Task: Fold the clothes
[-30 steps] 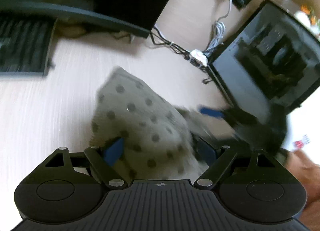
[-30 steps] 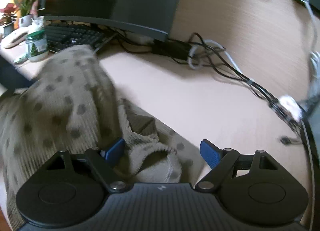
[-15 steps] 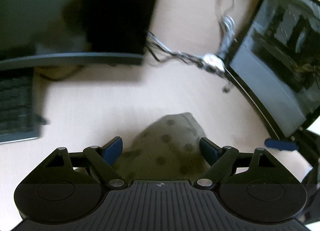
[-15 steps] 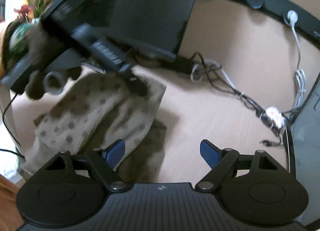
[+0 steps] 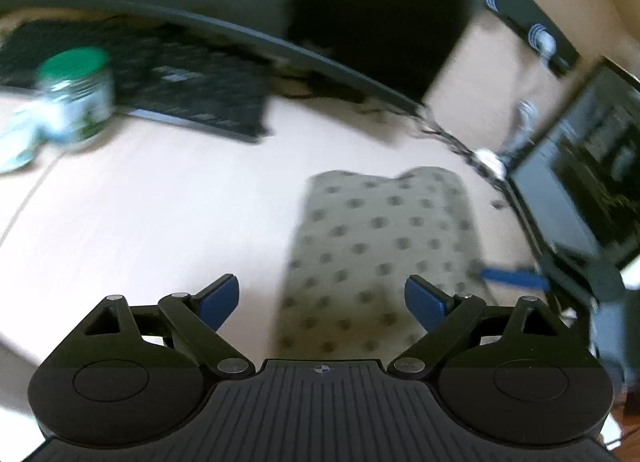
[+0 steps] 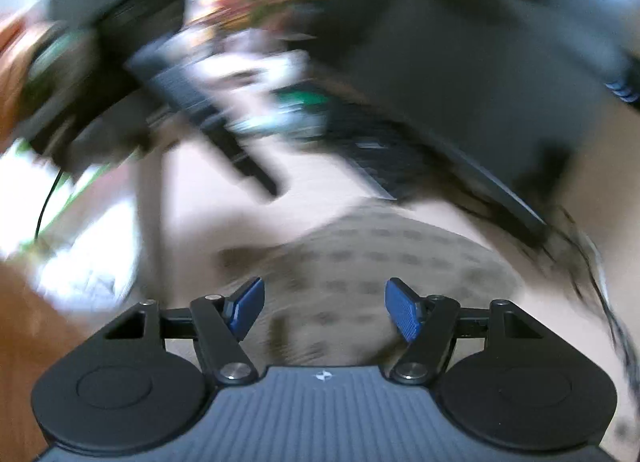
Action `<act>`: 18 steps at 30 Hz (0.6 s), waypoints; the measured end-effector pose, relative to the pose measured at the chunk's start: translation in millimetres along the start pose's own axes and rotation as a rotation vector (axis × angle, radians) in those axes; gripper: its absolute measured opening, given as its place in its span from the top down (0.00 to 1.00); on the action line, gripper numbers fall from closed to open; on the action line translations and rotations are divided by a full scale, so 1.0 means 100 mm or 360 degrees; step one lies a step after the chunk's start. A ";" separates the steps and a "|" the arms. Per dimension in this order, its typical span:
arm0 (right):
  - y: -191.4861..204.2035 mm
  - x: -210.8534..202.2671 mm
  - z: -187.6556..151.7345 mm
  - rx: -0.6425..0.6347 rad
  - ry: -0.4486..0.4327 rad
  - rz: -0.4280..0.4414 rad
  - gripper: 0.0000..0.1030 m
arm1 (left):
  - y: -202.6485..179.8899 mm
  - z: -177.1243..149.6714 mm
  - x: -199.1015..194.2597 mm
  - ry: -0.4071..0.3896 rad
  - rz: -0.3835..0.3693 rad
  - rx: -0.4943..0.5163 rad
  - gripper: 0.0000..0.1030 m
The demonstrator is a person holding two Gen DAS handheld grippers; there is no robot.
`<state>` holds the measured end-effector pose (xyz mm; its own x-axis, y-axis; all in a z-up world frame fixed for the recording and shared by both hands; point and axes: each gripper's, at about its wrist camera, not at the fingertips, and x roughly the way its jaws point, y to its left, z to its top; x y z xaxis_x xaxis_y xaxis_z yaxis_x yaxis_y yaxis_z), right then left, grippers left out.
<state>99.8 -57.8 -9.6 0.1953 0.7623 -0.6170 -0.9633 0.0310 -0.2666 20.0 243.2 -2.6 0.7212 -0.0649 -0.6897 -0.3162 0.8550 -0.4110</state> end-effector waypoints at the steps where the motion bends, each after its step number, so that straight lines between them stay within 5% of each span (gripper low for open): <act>1: 0.09 0.02 -0.03 -0.0108 0.0032 0.0016 0.34 | 0.03 -0.04 -0.03 -0.0002 0.0018 -0.0018 0.09; 3: 0.24 0.09 -0.15 -0.0303 0.0097 -0.0026 0.35 | 0.07 -0.14 -0.06 0.0000 0.0045 -0.0037 0.09; 4: 0.28 0.11 -0.20 -0.0358 0.0099 -0.0093 0.48 | 0.05 -0.19 -0.07 0.0011 0.0045 -0.0019 0.09; 5: 0.27 0.11 -0.22 -0.0355 0.0083 -0.0168 0.81 | 0.00 -0.24 -0.07 0.0020 0.0038 0.0025 0.09; 6: 0.22 0.09 -0.19 -0.0292 0.0071 -0.0223 0.89 | -0.07 -0.29 -0.06 0.0028 0.0026 0.0085 0.09; 9: 0.01 -0.09 -0.06 -0.0072 -0.0007 -0.0375 0.96 | -0.28 -0.43 -0.02 0.0044 -0.0004 0.0285 0.09; 15: -0.16 -0.36 -0.03 0.0043 -0.0027 -0.0546 0.97 | -0.87 -0.59 0.19 -0.0040 0.0050 0.0779 0.10; 17: -0.13 -0.43 -0.06 0.0068 -0.0041 -0.0565 0.97 | -1.01 -0.62 0.24 -0.0096 0.0098 0.0911 0.14; 18: -0.11 -0.45 -0.07 0.0078 -0.0042 -0.0566 0.97 | -1.05 -0.64 0.27 -0.0122 0.0131 0.0972 0.24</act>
<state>103.2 -97.2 15.5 0.5155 0.7149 -0.4724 -0.8439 0.3279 -0.4247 33.5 118.6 -16.0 0.7589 0.0318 -0.6504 0.0206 0.9971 0.0729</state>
